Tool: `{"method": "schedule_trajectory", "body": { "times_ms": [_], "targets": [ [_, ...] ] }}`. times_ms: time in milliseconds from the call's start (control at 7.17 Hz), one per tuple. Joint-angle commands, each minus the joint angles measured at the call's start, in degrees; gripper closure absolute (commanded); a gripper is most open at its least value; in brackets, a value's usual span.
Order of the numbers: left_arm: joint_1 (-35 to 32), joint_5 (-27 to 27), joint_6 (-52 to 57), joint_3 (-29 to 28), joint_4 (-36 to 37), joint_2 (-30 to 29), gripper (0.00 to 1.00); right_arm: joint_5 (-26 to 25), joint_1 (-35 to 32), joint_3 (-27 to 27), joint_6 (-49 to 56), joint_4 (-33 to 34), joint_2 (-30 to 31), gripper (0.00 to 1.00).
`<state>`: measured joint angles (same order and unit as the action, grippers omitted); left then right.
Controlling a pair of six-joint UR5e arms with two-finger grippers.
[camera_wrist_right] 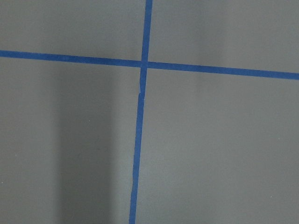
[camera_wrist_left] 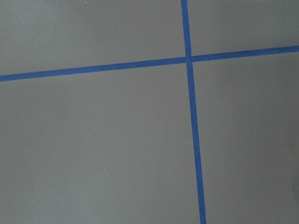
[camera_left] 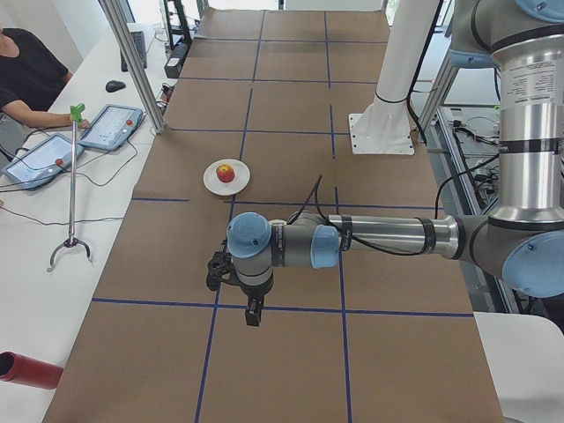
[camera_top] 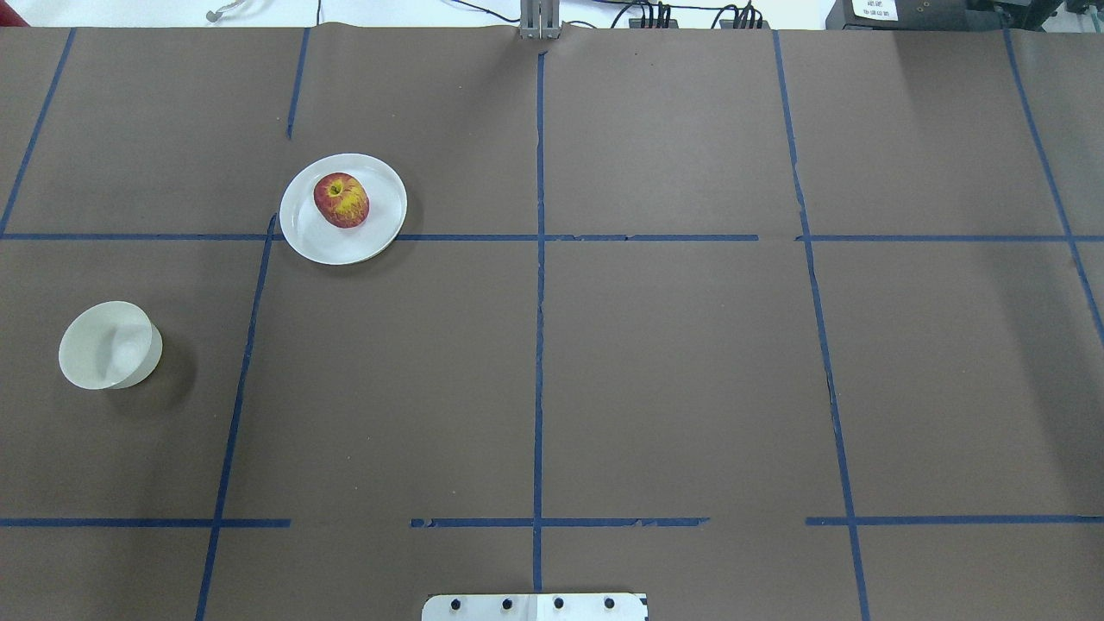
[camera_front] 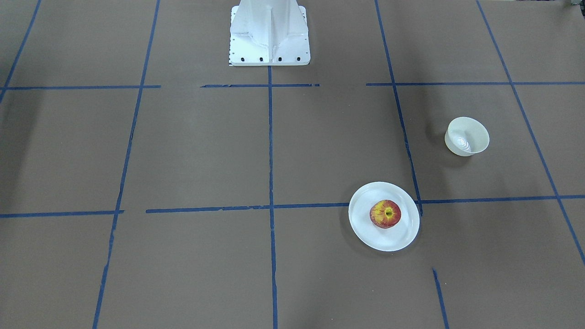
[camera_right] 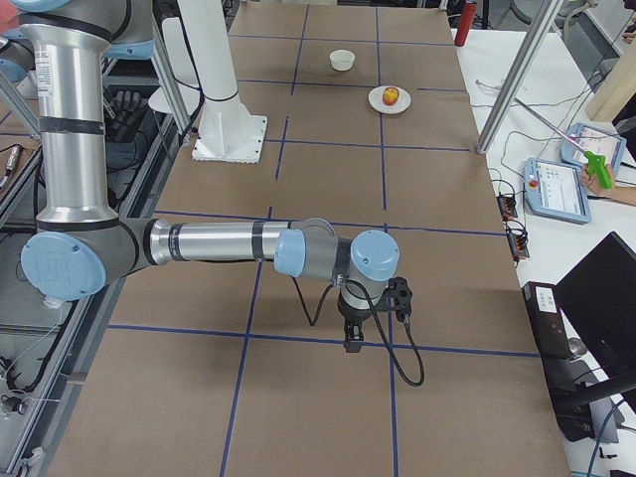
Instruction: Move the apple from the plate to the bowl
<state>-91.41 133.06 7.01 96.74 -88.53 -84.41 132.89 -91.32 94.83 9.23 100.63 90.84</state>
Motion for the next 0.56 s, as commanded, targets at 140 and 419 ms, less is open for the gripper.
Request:
{"method": "schedule_trajectory", "body": {
  "times_ms": [140,419],
  "targets": [
    [0.3,0.0,0.1,-0.3,-0.1,-2.2,0.0,0.0,0.0,0.0,0.0,0.0,-0.1,0.0],
    [0.6,0.1,-0.6,2.0,-0.6,-4.2,0.0,0.0,0.0,0.0,0.0,0.0,-0.1,0.0]
  ]
}}
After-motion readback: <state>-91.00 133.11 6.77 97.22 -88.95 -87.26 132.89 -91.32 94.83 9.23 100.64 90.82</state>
